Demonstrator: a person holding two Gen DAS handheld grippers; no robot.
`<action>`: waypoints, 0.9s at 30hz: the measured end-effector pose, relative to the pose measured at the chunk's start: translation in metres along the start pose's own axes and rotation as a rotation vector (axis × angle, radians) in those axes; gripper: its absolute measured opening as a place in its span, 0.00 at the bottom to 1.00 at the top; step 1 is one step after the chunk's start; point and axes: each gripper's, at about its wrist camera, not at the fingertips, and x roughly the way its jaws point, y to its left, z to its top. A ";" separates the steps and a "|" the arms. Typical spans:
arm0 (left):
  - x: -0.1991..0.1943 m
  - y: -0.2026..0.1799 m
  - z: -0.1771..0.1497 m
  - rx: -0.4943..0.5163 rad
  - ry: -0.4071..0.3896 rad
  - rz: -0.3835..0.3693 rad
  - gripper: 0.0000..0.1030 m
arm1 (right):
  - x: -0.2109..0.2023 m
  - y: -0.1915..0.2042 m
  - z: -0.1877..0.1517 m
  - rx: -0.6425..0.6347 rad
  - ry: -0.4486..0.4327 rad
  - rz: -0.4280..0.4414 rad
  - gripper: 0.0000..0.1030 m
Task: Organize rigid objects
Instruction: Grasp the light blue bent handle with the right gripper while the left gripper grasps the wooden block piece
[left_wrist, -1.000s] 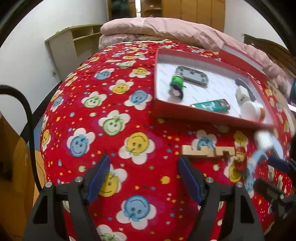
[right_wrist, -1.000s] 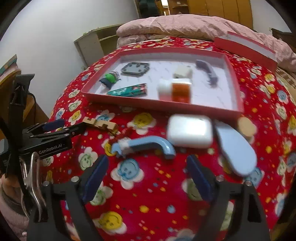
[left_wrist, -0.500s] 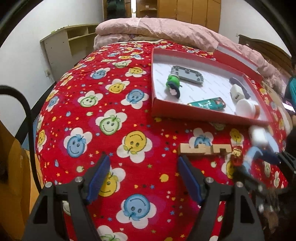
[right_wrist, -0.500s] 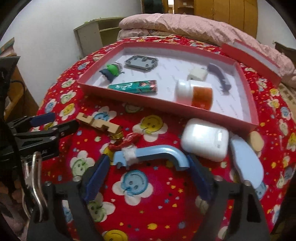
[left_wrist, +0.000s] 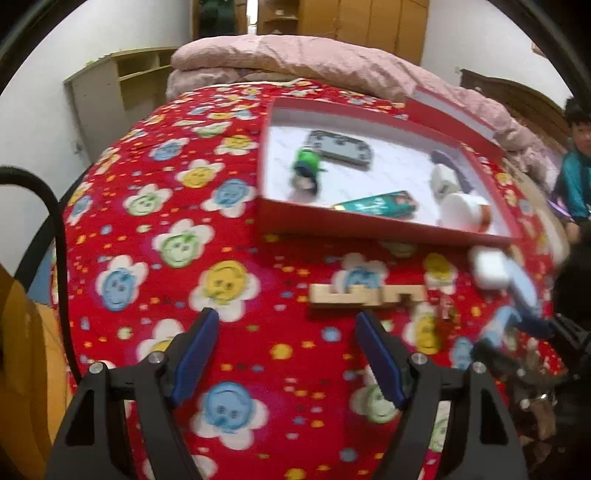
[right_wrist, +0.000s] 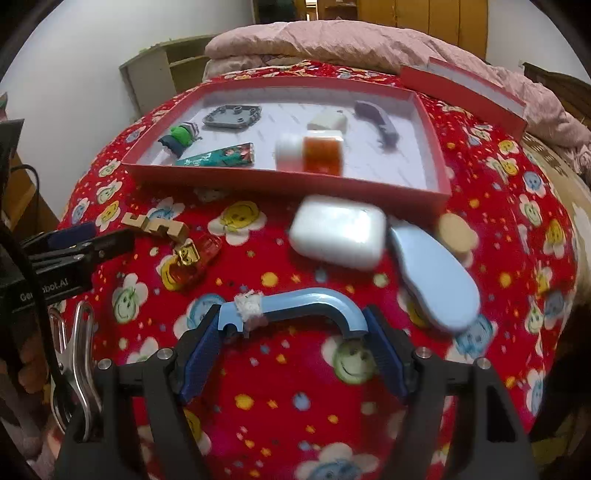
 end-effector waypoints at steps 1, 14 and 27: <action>0.000 -0.003 0.001 0.003 0.002 -0.011 0.78 | -0.001 -0.001 -0.002 0.001 0.002 0.002 0.74; 0.014 -0.032 0.012 0.015 -0.015 -0.084 0.91 | -0.002 0.000 -0.009 -0.008 -0.028 -0.007 0.74; 0.024 -0.045 0.012 0.051 -0.045 0.005 0.93 | -0.003 0.000 -0.010 -0.003 -0.037 0.000 0.75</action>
